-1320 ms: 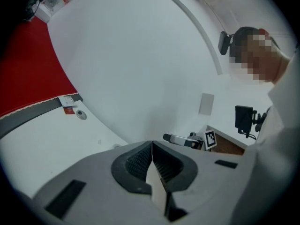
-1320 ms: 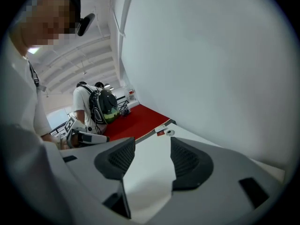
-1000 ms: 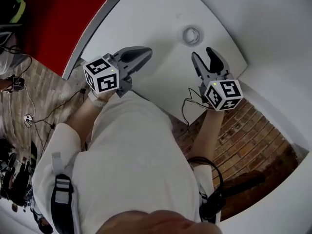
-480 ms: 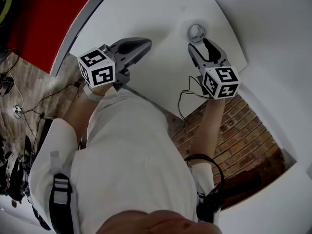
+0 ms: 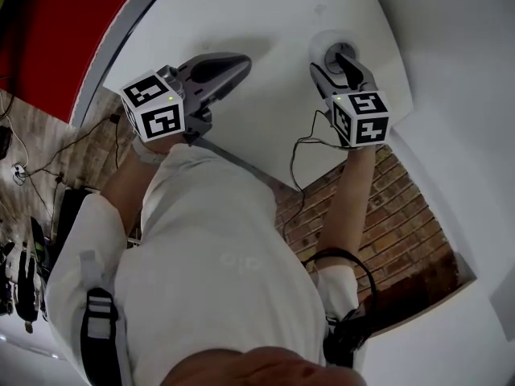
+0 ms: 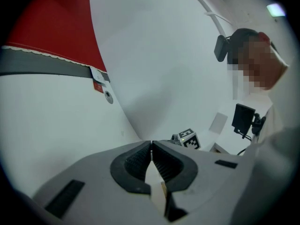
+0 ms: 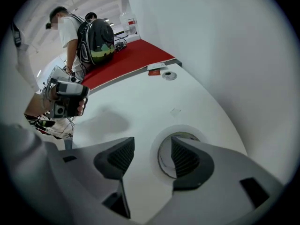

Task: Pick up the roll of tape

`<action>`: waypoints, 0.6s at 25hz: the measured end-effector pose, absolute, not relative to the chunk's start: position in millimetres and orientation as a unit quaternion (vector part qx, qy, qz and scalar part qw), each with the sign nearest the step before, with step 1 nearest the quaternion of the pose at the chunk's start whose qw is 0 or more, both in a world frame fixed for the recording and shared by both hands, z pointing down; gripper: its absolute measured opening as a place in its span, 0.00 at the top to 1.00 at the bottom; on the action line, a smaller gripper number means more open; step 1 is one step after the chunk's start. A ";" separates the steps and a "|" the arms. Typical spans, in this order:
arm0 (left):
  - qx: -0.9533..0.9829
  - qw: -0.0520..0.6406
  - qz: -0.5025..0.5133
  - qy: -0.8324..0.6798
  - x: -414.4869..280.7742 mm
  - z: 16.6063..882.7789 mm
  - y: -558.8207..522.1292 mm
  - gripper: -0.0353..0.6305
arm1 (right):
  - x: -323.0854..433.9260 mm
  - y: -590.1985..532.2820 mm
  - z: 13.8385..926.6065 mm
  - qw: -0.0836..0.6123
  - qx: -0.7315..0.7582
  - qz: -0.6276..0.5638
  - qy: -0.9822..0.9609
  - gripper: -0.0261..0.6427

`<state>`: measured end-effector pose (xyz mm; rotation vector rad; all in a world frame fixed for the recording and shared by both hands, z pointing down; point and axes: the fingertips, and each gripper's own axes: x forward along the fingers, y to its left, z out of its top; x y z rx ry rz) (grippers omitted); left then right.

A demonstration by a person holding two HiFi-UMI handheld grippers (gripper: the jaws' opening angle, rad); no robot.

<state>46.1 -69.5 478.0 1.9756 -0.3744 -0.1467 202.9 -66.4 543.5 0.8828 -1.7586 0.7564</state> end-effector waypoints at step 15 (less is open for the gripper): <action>0.807 0.567 -0.060 -0.154 41.4 531.1 -76.1 0.93 | 212.4 -64.9 611.7 0.582 0.322 0.332 -0.669 0.61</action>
